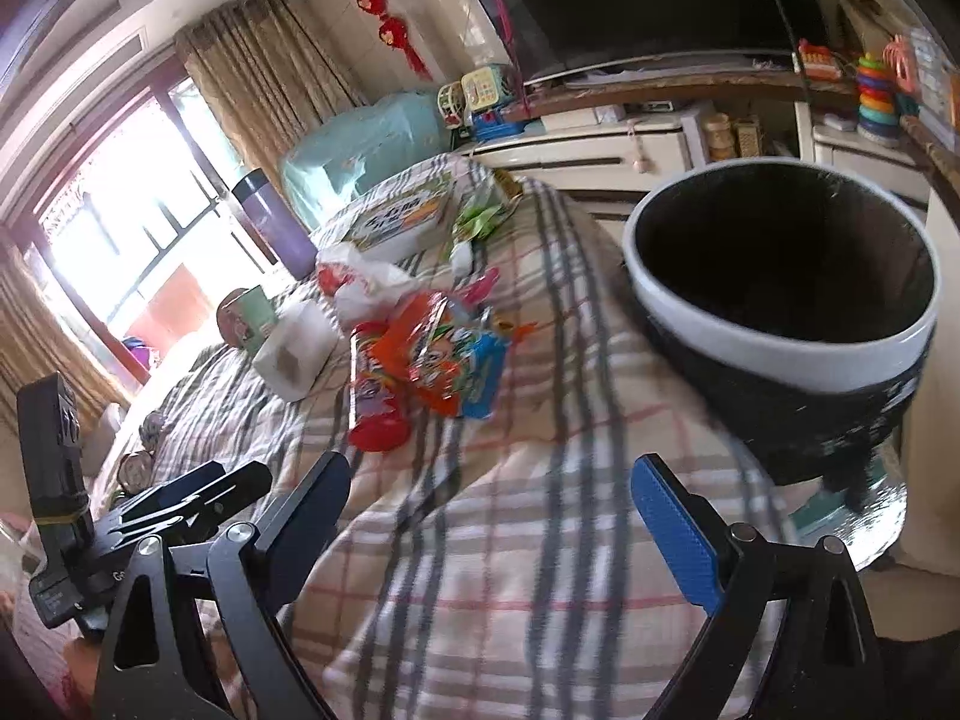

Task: Collect trash
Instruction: 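Withdraw both tools from the bin back over the table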

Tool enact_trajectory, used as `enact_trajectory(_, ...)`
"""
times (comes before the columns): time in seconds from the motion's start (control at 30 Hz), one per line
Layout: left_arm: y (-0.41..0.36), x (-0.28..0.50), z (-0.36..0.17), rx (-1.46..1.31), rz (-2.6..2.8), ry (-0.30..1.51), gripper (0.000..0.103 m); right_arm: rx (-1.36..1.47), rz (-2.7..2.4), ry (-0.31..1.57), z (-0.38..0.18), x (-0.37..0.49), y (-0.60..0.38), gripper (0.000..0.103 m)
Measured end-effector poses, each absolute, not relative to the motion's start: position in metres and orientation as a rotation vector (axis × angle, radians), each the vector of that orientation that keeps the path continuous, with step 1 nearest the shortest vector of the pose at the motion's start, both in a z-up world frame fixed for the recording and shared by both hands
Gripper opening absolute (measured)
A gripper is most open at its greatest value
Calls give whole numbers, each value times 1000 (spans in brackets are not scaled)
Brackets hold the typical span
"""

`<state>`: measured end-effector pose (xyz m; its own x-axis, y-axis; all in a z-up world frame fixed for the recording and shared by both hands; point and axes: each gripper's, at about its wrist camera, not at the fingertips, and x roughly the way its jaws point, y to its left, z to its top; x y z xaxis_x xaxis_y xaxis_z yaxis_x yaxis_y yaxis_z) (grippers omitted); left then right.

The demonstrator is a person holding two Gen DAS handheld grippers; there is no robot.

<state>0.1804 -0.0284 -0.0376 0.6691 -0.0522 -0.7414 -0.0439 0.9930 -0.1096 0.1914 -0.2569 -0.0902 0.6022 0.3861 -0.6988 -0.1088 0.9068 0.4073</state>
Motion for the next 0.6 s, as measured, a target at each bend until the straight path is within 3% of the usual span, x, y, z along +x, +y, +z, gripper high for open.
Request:
enact_trajectory(0.17, -20, 180, -35, -153, 11, 842, 99, 333, 297, 907, -95, 196, -243, 96)
enact_trajectory(0.6, -9, 226, -37, -100, 33, 832, 99, 376, 253, 923, -96, 224, -239, 96)
